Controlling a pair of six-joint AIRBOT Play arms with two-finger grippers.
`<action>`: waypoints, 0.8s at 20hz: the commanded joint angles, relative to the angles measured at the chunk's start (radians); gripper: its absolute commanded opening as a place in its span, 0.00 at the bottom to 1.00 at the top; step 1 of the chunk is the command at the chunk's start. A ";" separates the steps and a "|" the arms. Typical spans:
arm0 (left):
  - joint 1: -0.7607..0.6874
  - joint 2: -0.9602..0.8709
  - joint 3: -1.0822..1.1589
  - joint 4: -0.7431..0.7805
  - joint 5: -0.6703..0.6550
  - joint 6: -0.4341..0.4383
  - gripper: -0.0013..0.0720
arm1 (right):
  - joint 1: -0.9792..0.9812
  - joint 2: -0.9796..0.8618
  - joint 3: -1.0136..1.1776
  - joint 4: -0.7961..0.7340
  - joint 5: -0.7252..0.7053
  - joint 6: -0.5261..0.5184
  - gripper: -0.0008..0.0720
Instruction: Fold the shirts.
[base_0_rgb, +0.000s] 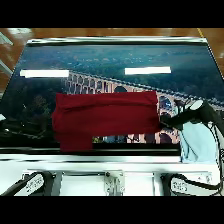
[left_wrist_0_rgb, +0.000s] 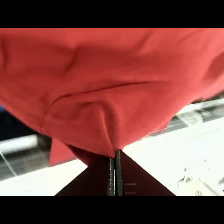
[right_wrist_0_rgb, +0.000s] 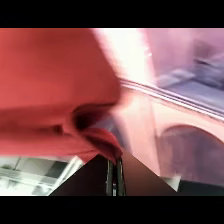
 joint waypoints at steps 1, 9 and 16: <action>-0.013 -0.008 0.142 -0.002 0.000 0.001 0.06 | 0.036 0.033 0.135 -0.050 -0.027 0.017 0.10; -0.088 -0.308 0.370 -0.200 0.177 -0.025 0.06 | 0.163 -0.176 0.395 -0.194 -0.202 0.181 0.10; -0.112 -0.595 0.607 -0.195 0.254 -0.069 0.06 | 0.163 -0.405 0.607 -0.169 -0.251 0.256 0.10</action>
